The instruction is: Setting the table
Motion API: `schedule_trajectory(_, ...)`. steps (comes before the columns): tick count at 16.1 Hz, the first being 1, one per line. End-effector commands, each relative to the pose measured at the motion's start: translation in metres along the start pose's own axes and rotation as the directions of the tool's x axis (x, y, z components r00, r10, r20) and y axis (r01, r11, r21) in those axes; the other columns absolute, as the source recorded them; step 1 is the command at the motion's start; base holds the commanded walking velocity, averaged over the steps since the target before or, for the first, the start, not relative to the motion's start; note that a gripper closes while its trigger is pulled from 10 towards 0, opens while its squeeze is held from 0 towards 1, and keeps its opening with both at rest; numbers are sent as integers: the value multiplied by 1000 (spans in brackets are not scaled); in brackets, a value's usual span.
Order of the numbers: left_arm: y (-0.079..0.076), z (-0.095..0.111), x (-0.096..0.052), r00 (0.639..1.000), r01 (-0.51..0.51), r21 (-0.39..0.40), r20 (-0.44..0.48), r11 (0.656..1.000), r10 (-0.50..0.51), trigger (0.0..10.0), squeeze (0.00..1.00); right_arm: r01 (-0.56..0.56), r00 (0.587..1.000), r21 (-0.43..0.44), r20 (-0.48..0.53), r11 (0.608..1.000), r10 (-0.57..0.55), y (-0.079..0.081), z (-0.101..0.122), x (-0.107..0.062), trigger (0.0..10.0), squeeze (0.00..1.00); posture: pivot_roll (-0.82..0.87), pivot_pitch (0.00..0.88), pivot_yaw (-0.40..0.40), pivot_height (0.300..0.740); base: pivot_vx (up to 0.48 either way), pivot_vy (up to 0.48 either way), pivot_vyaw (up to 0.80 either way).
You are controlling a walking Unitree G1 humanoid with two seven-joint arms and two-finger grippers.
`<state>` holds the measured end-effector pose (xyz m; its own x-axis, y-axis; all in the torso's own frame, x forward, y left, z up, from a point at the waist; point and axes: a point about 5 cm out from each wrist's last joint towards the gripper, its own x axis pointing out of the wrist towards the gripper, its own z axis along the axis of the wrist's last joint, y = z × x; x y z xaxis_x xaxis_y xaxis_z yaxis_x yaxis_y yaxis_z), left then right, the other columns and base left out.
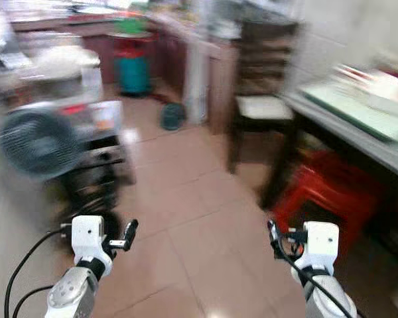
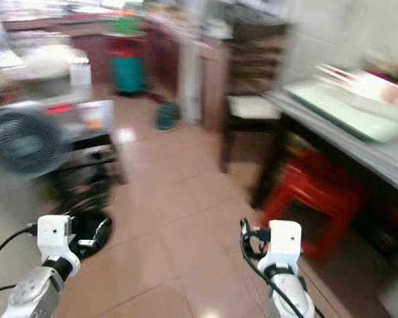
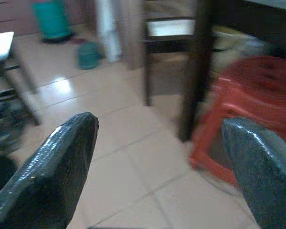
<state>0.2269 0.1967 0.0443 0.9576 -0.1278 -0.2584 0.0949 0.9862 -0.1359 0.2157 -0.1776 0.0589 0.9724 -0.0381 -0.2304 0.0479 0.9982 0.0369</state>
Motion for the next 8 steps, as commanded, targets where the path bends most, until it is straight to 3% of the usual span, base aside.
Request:
schedule_trajectory(1, -11, 5, 5, 999, 36, 1, 16, 999, -36, 10000, 0, 27, 1000, -14, -2, 1000, -27, -9, 0, -1, 10000, 0, -9, 0, 21, 740, 247, 0, -800)
schedule_trajectory(8, -14, 3, 6, 998, 57, 11, 3, 998, -57, 10000, 0, 25, 1000, -16, -3, 1000, -25, -7, -1, 0, 10000, 0, -13, 0, 25, 740, 250, 0, -800)
